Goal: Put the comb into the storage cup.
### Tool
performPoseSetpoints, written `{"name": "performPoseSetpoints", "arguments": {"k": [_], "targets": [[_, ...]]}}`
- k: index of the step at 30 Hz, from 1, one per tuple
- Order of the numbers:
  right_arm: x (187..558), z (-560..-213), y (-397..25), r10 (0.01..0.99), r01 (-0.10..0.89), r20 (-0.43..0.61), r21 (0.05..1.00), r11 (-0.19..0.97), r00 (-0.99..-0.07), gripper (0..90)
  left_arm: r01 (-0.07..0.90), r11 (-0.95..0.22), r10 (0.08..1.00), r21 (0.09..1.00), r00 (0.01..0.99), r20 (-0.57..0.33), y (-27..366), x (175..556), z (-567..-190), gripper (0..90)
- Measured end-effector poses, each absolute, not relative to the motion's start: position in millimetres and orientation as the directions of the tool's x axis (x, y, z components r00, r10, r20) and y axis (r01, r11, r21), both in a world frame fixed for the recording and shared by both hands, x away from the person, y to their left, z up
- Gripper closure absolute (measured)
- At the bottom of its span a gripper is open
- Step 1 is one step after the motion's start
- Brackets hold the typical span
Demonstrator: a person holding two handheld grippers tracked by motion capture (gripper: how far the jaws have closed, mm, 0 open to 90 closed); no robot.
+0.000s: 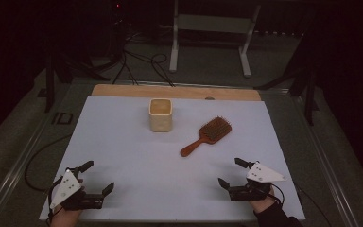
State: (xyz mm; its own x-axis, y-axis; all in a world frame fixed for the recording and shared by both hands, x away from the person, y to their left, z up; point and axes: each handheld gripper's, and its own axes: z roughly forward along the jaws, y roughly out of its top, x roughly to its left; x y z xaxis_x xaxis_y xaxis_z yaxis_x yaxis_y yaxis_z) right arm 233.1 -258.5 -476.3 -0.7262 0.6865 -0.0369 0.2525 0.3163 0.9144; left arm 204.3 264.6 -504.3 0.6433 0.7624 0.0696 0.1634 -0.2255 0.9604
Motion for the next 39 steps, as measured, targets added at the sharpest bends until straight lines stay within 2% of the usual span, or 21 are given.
{"name": "performPoseSetpoints", "arguments": {"k": [11, 23, 29, 39], "targets": [[227, -450, -256, 0.675, 0.232, -0.033, 0.926, 0.299, -0.737, 8.4, 0.162, -0.222, 0.762, 0.961, 0.645, 0.067, 264, 205, -504, 0.0], [232, -411, -247, 0.66, 0.134, -0.135, 0.93, 0.341, -0.739, 8.3, 0.157, -0.211, 0.757, 0.965, 0.65, 0.06, 263, 205, -503, 0.0], [241, -392, -244, 0.659, 0.107, -0.137, 0.943, 0.316, -0.74, 8.3, 0.15, -0.211, 0.758, 0.966, 0.649, 0.065, 262, 204, -502, 0.0], [258, -371, -236, 0.669, 0.141, -0.104, 0.943, 0.302, -0.736, 8.4, 0.154, -0.199, 0.756, 0.968, 0.653, 0.052, 262, 204, -503, 0.0]]}}
